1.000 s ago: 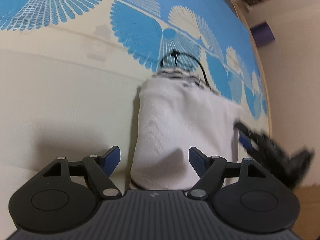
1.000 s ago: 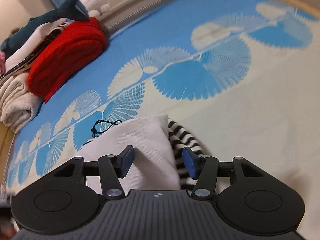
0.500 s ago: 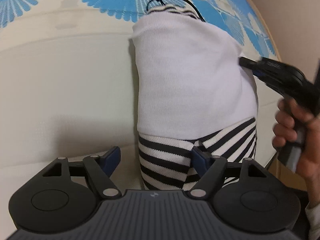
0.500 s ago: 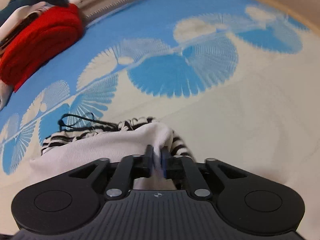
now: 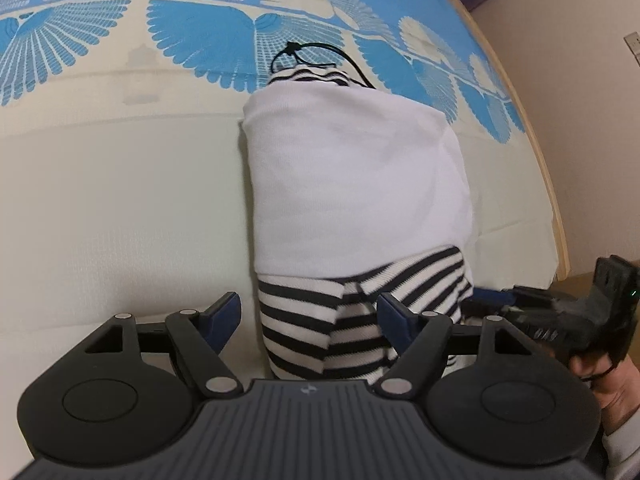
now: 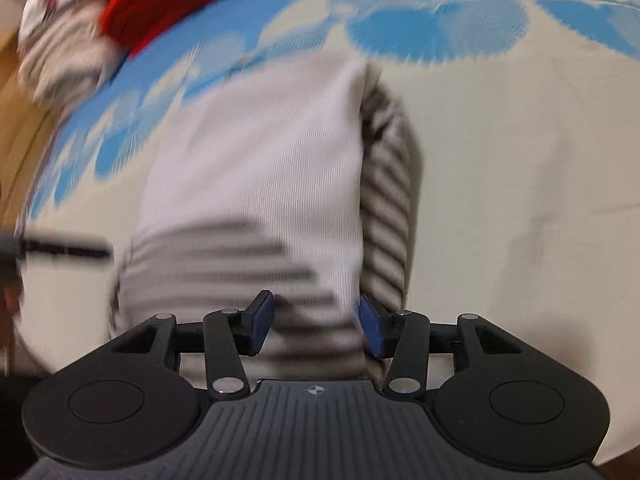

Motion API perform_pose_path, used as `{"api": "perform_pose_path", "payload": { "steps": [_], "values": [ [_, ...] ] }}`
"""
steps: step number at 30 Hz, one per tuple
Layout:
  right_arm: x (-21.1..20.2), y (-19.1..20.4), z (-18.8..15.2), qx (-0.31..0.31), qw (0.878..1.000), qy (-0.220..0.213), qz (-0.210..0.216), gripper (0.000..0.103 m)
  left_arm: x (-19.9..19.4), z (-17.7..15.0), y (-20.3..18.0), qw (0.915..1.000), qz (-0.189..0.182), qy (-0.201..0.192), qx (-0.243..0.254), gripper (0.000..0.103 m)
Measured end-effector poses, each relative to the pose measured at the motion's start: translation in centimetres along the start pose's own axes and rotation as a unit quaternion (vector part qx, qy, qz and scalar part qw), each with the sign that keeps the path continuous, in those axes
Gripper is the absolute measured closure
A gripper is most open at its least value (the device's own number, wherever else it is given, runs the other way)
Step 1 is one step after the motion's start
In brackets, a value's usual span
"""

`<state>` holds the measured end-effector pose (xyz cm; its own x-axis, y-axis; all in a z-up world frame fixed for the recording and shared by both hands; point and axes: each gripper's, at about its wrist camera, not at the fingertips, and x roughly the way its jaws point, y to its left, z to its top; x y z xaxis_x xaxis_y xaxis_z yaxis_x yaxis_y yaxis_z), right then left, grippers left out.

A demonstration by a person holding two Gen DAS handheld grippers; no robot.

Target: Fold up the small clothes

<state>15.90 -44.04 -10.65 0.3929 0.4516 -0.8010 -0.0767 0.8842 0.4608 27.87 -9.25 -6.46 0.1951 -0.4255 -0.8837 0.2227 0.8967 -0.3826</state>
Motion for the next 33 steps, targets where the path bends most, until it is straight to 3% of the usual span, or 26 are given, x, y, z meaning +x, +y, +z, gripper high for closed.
{"api": "perform_pose_path", "payload": {
  "steps": [3,5,7,9,13,16,18,22,24,26,28,29,31,33],
  "values": [
    [0.2,0.8,-1.3,-0.036,0.999,0.020,0.007,0.054,0.0,-0.4,-0.8,0.9999,0.004,0.007,0.008,0.024],
    [0.3,0.9,-1.8,-0.051,0.998,0.025,0.011,0.063,0.3,-0.6,-1.2,0.9998,0.009,0.014,0.014,0.023],
    [0.0,0.6,-2.0,-0.046,0.998,0.030,0.010,0.090,0.7,-0.8,-1.5,0.9994,0.013,0.023,0.021,0.023],
    [-0.4,0.0,-1.9,-0.037,0.999,0.026,0.011,0.102,1.1,-1.0,-1.8,0.9988,0.019,0.031,0.031,0.023],
    [-1.5,0.0,-1.9,-0.057,0.998,0.004,0.014,0.103,1.9,-1.5,-2.1,0.9973,0.025,0.046,0.051,0.023],
    [-2.1,-1.2,-1.2,-0.033,0.999,-0.008,-0.015,0.103,3.2,-2.1,-1.9,0.9943,0.052,0.059,0.072,0.021],
    [-1.6,-1.9,-1.4,-0.015,0.999,0.018,-0.027,0.103,5.2,-2.9,-1.4,0.9863,0.101,0.085,0.098,0.019],
    [0.0,-0.1,-1.9,-0.057,0.996,0.055,-0.035,0.102,5.4,-2.4,-1.2,0.9858,0.099,0.096,0.096,0.018],
    [-0.4,-0.1,-1.1,-0.039,0.998,0.036,-0.030,0.097,3.9,-1.2,-0.7,0.9919,0.074,0.075,0.071,0.018],
    [-1.8,-0.5,-0.1,-0.008,1.000,-0.011,-0.013,0.081,2.0,0.0,0.1,0.9980,0.041,0.033,0.036,0.018],
    [-3.1,-0.9,0.7,0.033,0.997,-0.070,0.008,0.027,1.1,0.9,1.2,0.9998,0.019,0.002,0.002,0.018],
    [-3.5,-1.1,1.0,0.055,0.993,-0.099,0.015,0.023,1.0,1.2,1.5,0.9997,0.020,-0.009,-0.013,0.018],
    [-3.2,-1.4,1.3,0.082,0.987,-0.135,0.031,0.024,1.5,1.8,2.4,0.9985,0.032,-0.020,-0.041,0.018],
    [-0.9,-1.8,1.6,0.105,0.988,-0.114,0.027,0.024,2.5,2.1,2.9,0.9972,0.036,-0.019,-0.063,0.018]
  ]
}}
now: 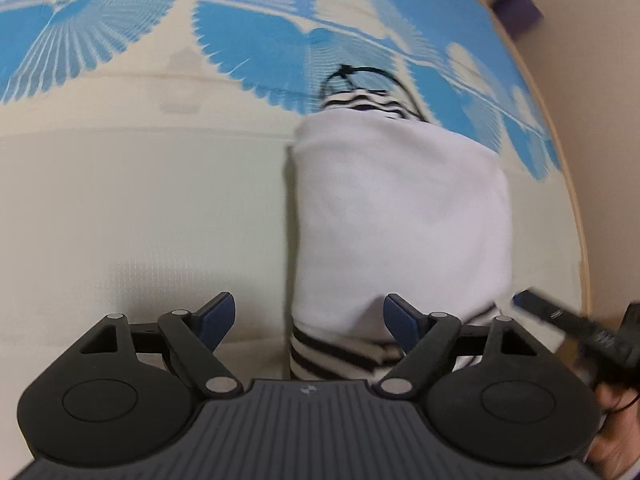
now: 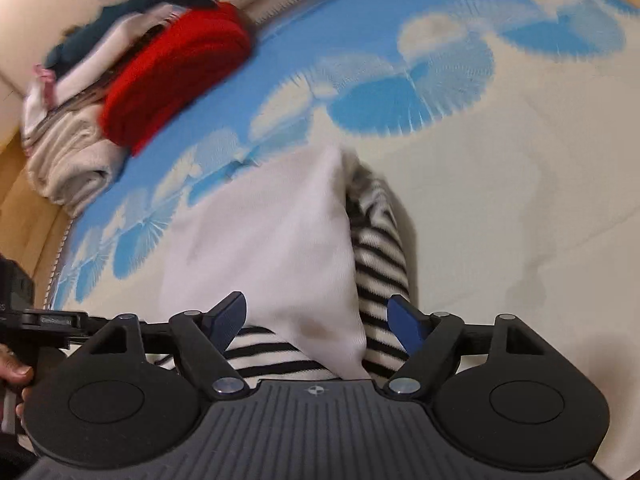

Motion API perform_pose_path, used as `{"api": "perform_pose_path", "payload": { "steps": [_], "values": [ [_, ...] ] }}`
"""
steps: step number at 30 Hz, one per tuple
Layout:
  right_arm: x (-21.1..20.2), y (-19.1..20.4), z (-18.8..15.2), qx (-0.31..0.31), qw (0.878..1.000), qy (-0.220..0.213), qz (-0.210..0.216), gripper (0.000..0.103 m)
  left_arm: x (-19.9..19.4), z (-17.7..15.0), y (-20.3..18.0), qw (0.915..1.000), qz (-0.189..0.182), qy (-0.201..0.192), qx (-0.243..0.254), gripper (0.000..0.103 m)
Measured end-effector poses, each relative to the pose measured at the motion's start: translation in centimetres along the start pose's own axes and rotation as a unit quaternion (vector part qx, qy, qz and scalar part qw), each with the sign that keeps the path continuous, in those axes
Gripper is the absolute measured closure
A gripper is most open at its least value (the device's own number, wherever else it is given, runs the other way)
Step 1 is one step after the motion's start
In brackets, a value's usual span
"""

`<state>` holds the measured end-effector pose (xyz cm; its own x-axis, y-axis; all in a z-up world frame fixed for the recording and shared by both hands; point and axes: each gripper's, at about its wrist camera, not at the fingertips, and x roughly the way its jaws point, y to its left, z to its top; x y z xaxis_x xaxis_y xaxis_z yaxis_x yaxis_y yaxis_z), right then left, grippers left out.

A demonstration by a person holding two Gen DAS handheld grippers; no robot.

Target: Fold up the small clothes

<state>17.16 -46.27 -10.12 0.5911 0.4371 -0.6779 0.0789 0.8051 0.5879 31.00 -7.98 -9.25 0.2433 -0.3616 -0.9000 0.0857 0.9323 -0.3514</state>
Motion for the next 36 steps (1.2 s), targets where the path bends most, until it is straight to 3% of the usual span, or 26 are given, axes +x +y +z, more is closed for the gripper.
{"api": "perform_pose_path", "payload": {
  "steps": [3,6,8,9,12,14,16,19,23,25,27,29,31,34,36],
  "values": [
    [3.4,0.3,0.0,0.003,0.999,0.023,-0.035,0.024,1.7,0.6,0.5,0.9991,-0.025,0.002,-0.035,0.014],
    [5.8,-0.3,0.2,0.040,0.998,0.031,-0.043,0.023,3.2,0.9,1.5,0.9944,-0.064,-0.003,-0.084,0.013],
    [6.5,-0.6,0.5,0.056,0.997,0.031,-0.036,0.035,4.1,1.5,1.8,0.9918,-0.078,-0.004,-0.101,0.013],
    [6.7,-0.4,0.7,0.052,0.998,0.028,-0.027,0.053,4.4,1.6,1.8,0.9905,-0.087,-0.010,-0.106,0.013],
    [7.0,-0.4,1.3,0.069,0.997,0.022,-0.012,0.068,5.4,2.1,1.6,0.9862,-0.100,-0.018,-0.130,0.015],
    [7.3,-0.7,1.8,0.080,0.997,0.018,-0.009,0.075,5.7,2.3,1.2,0.9842,-0.118,-0.023,-0.131,0.023],
    [7.5,-0.6,2.3,0.080,0.997,0.012,-0.010,0.081,5.3,2.8,0.4,0.9867,-0.110,-0.031,-0.116,0.047],
    [7.2,0.5,3.1,0.068,0.998,-0.007,-0.012,0.086,2.9,4.1,0.6,0.9853,-0.109,-0.058,-0.119,0.068],
    [6.5,2.7,4.2,0.065,0.996,-0.050,0.041,0.089,-2.2,5.8,1.0,0.9847,-0.072,-0.136,-0.082,0.069],
    [6.5,4.7,4.5,0.044,0.995,-0.064,0.066,0.089,-4.3,6.2,2.4,0.9808,-0.063,-0.161,-0.090,0.068],
    [7.0,6.8,4.6,0.026,0.993,-0.077,0.085,0.090,-5.7,6.3,3.3,0.9804,-0.039,-0.176,-0.080,0.061],
    [7.8,8.4,4.7,0.015,0.992,-0.083,0.095,0.089,-6.5,6.3,4.3,0.9787,0.011,-0.193,-0.068,0.053],
    [9.1,9.4,4.9,-0.001,0.994,-0.078,0.073,0.086,-7.5,5.9,5.1,0.9767,0.037,-0.202,-0.064,0.051],
    [10.2,10.4,4.7,-0.033,0.995,-0.088,-0.042,0.080,-8.2,5.0,5.2,0.9819,0.016,-0.183,-0.046,0.051],
    [9.5,10.5,4.8,-0.040,0.991,-0.106,-0.071,0.080,-8.0,4.1,4.1,0.9871,0.009,-0.160,-0.006,0.051]
  ]
}}
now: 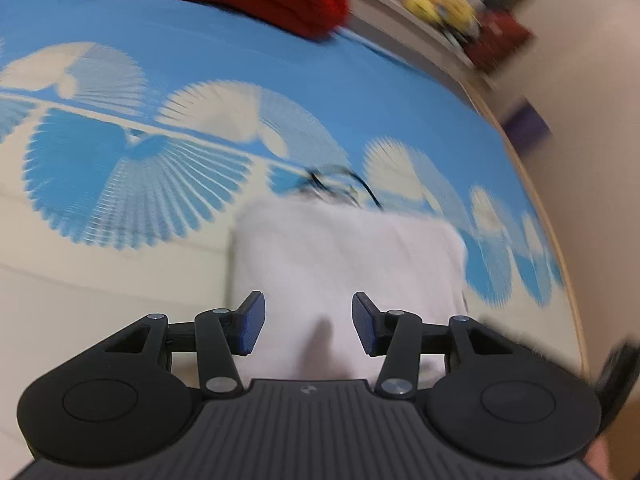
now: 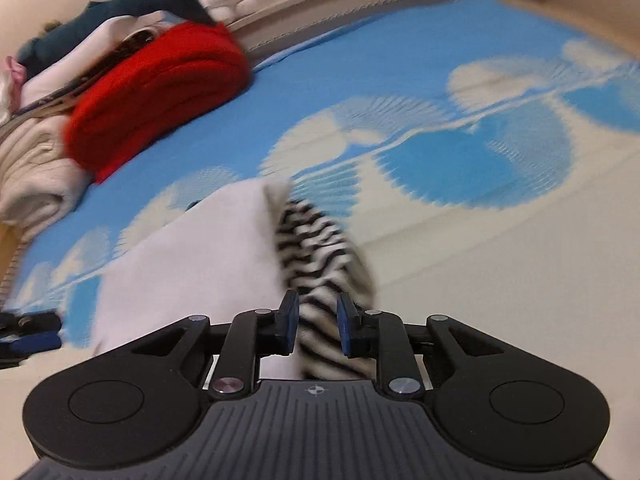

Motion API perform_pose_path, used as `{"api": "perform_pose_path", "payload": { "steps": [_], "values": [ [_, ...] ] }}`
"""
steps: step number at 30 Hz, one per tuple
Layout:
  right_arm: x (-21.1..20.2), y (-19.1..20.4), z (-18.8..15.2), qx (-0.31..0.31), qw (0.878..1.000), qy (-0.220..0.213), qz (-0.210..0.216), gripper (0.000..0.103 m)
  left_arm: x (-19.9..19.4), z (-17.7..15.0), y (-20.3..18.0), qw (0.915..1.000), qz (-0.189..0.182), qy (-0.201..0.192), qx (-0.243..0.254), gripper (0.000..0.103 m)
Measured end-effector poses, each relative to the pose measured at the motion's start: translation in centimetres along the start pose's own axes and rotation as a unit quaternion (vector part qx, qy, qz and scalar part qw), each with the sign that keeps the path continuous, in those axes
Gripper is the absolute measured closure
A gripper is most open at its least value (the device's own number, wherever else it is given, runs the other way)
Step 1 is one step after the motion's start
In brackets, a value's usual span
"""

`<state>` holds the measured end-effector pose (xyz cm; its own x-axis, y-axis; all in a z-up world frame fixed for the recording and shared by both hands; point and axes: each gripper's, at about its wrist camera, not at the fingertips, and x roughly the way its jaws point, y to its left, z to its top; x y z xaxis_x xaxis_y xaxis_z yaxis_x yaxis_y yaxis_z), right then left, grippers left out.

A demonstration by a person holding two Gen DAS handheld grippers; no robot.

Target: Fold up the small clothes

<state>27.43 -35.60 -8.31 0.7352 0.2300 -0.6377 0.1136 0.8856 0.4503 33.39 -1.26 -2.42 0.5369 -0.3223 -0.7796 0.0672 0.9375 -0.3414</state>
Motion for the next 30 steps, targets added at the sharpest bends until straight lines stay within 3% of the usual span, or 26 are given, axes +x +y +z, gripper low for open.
{"api": "perform_pose_path", "payload": {
  "steps": [3,5,7,9,12,14,15,18,19,22,25,27,30],
  "values": [
    [-1.5,-0.1,0.1,0.007,0.998,-0.013,0.059,0.080,1.4,-1.3,-1.4,0.9985,0.007,0.033,0.044,0.051],
    [-1.1,0.7,-0.8,-0.024,0.994,0.032,0.097,0.069,3.4,-3.0,-1.9,0.9952,0.028,0.060,0.072,0.047],
    [1.2,1.5,-2.5,-0.074,0.988,0.119,0.072,0.062,4.5,-4.3,-2.7,0.9890,0.074,0.051,0.117,0.025],
    [1.9,1.5,-3.7,-0.104,0.984,0.143,0.012,0.053,3.6,-4.7,-3.8,0.9853,0.106,0.030,0.130,0.026],
    [-1.0,1.0,-2.4,-0.080,0.992,0.093,-0.015,0.054,-0.1,-5.5,-5.8,0.9809,0.133,-0.021,0.140,0.018],
    [-3.9,1.2,-1.9,-0.098,0.994,0.046,-0.018,0.053,-2.9,-6.2,-7.4,0.9742,0.156,-0.051,0.155,0.016],
    [-5.5,1.6,-1.8,-0.113,0.993,0.028,-0.022,0.049,-4.3,-6.7,-8.2,0.9709,0.165,-0.067,0.161,0.016],
    [-10.7,2.4,-2.2,-0.135,0.990,-0.024,-0.032,0.019,-8.9,-8.9,-10.3,0.9614,0.179,-0.120,0.171,0.001],
    [-12.3,2.4,-2.7,-0.140,0.989,-0.040,-0.030,0.013,-10.6,-10.3,-11.0,0.9569,0.185,-0.147,0.169,0.001],
    [-17.1,2.7,-5.3,-0.157,0.984,-0.078,-0.021,0.010,-14.7,-14.4,-12.7,0.9455,0.194,-0.206,0.161,0.001],
    [-20.4,2.2,-8.4,-0.144,0.983,-0.110,-0.020,0.010,-16.6,-17.3,-13.5,0.9529,0.179,-0.207,0.130,0.001],
    [-22.6,2.3,-9.6,-0.132,0.982,-0.138,-0.001,0.006,-16.9,-18.8,-13.3,0.9608,0.168,-0.191,0.111,0.001],
    [-24.0,2.7,-11.1,-0.136,0.977,-0.163,-0.013,0.005,-17.0,-20.5,-13.1,0.9681,0.166,-0.171,0.077,0.001]
  ]
}}
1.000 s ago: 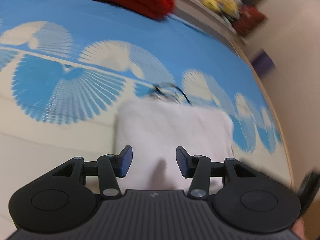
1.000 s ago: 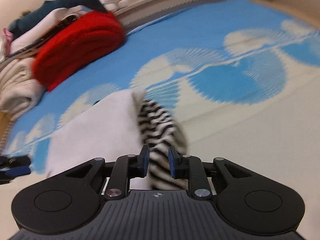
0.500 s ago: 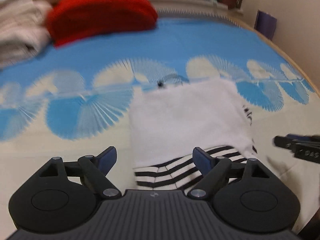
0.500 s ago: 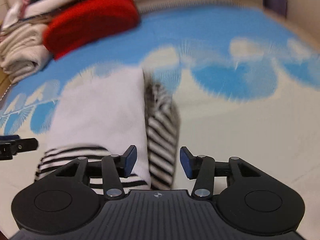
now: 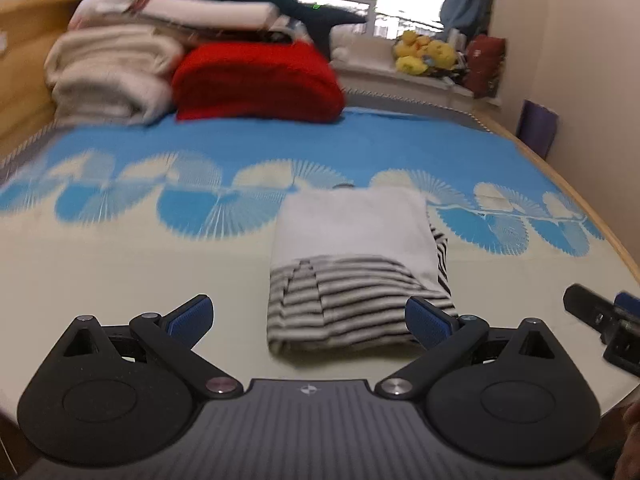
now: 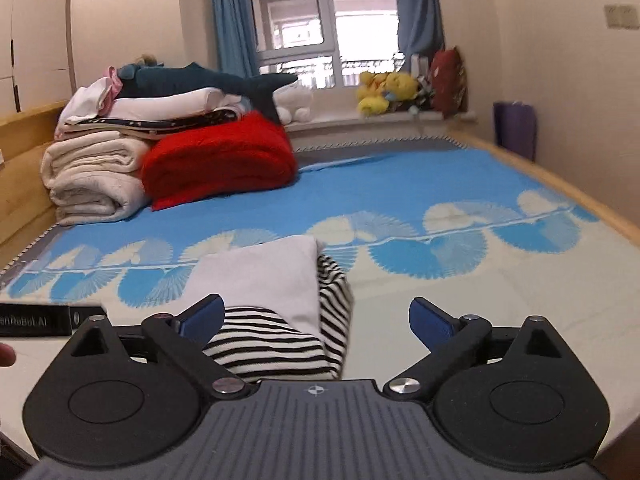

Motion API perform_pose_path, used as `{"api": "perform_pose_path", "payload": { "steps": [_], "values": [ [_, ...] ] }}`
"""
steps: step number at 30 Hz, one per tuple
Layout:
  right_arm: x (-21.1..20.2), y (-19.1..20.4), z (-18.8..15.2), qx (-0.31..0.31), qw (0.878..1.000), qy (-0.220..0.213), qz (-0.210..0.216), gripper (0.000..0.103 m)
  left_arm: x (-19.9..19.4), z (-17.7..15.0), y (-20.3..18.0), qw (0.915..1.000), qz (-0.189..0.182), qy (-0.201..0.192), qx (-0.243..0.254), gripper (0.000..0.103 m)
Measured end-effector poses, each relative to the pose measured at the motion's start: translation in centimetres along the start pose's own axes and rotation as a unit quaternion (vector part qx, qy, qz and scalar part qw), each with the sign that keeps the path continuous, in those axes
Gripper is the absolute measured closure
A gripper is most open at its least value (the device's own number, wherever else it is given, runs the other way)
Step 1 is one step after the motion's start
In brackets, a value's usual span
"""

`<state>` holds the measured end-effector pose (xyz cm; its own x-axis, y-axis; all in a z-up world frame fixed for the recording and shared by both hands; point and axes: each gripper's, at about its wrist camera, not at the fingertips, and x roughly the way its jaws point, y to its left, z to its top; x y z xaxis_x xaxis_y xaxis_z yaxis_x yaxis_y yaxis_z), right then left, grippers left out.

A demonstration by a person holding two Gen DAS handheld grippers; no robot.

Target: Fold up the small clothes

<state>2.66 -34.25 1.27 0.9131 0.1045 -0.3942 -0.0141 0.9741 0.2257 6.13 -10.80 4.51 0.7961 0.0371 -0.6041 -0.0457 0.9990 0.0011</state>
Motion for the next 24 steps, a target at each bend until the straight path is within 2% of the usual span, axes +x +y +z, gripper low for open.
{"api": "perform_pose_path", "payload": {
  "steps": [6,9,12,24],
  "values": [
    [-0.7,0.7,-1.2,-0.015,1.000,0.019,0.002,0.005,-1.8,-1.6,0.0,0.9998,-0.007,-0.008,-0.016,0.001],
    [-1.3,1.2,-1.5,-0.027,0.999,0.020,0.005,0.005,-1.7,-1.9,0.0,0.9998,-0.008,0.003,-0.021,0.001],
    [-1.4,1.8,-1.7,-0.032,0.999,0.024,0.014,0.004,-1.6,-2.2,-0.3,1.0000,-0.003,0.002,-0.003,0.001],
    [0.6,2.8,-1.5,-0.025,0.998,0.047,0.023,0.003,0.1,-2.3,-0.6,0.9997,-0.002,0.026,-0.004,0.001]
  ]
}}
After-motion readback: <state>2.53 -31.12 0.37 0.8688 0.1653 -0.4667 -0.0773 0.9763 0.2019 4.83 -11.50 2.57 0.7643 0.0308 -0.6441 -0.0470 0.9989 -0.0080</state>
